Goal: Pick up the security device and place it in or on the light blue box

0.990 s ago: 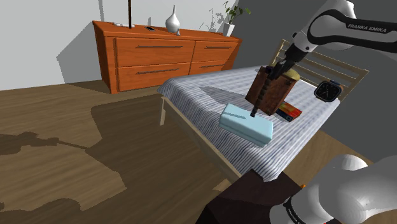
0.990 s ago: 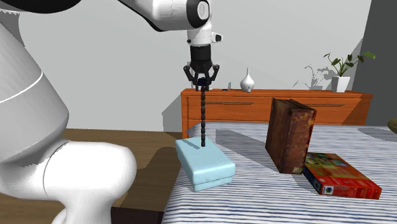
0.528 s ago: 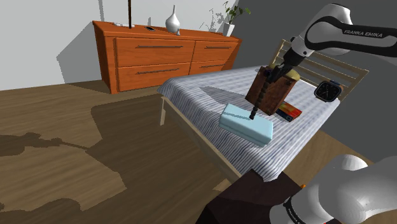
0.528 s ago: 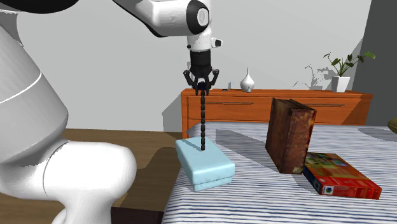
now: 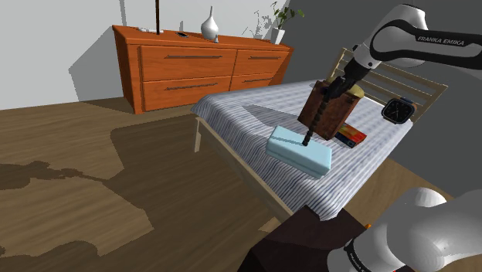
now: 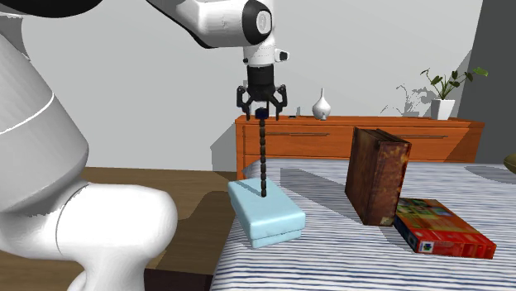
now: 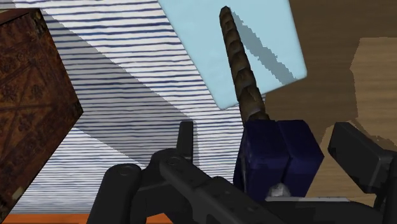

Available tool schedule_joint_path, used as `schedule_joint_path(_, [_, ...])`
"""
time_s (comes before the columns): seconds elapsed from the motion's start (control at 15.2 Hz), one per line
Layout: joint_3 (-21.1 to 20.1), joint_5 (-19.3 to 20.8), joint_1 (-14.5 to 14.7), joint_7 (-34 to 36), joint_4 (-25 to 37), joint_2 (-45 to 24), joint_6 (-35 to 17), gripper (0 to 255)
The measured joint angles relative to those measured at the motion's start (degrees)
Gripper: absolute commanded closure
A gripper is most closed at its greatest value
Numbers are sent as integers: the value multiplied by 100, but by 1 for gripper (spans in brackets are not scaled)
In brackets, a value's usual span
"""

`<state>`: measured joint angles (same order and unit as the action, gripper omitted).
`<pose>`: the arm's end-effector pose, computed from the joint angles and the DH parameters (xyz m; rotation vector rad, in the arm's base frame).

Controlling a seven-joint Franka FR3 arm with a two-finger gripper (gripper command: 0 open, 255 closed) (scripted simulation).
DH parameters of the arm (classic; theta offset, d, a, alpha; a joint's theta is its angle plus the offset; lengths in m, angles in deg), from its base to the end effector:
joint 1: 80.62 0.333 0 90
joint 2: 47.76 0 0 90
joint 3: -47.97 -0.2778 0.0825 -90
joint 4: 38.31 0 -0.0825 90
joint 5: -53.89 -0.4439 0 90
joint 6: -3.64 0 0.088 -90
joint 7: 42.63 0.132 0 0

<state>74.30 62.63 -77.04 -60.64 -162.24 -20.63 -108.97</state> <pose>0.4766 -0.2301 0.5161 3.0946 -0.0307 0.3742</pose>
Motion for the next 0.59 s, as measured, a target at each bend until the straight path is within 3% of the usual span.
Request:
schedule_joint_path(0.4, [-84, -10, -6, -10, 563, 99, 652, 0])
schedule_joint_path(0.59, [-108, -10, -4, 5, 611, 117, 724, 0])
